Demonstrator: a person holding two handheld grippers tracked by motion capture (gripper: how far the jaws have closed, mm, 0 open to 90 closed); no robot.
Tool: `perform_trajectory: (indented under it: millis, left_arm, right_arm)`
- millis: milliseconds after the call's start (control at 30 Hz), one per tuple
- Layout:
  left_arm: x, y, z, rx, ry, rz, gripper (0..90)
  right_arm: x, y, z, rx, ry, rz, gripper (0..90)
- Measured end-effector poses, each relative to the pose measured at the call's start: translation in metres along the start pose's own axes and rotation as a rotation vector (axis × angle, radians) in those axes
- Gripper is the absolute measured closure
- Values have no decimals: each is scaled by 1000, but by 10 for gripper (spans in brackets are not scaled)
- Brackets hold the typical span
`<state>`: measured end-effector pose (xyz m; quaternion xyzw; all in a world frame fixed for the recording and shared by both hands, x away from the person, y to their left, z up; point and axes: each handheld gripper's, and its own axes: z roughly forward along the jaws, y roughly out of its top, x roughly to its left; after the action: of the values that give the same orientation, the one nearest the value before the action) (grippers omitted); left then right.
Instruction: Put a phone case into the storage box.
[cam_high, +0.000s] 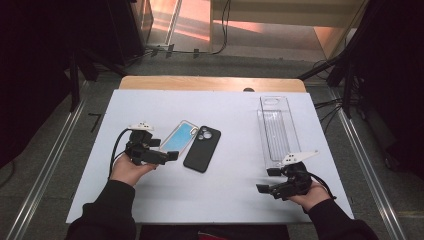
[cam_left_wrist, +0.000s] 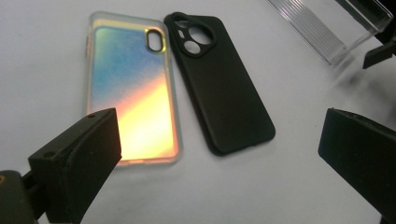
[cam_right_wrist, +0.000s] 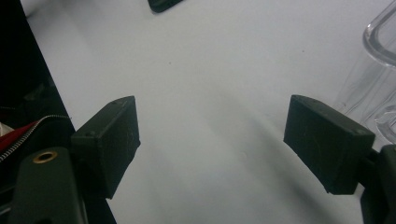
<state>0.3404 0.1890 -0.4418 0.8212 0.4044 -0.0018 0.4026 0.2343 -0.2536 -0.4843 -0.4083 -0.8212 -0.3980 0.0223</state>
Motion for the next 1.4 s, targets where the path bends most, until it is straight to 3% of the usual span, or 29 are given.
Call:
perform_trajectory:
  millis: [233,700,900,1167,1267,1400]
  left_arm:
    - [10,12,8,-6,26,-19,0]
    - [17,34,26,0,70,14,0]
    - [20,43,35,1,84,6,0]
    - [22,48,50,-6,148,63,17]
    - [22,47,49,-21,140,65,17]
    - [22,46,51,-25,161,73,17]
  right_arm:
    - [0,0,1,2,3,-3,166]
    - [0,0,1,2,4,-5,166]
    - [1,0,1,4,3,-7,166]
    - [1,0,1,7,0,-8,166]
    - [1,0,1,6,0,-9,166]
    - [1,0,1,8,1,-10,166]
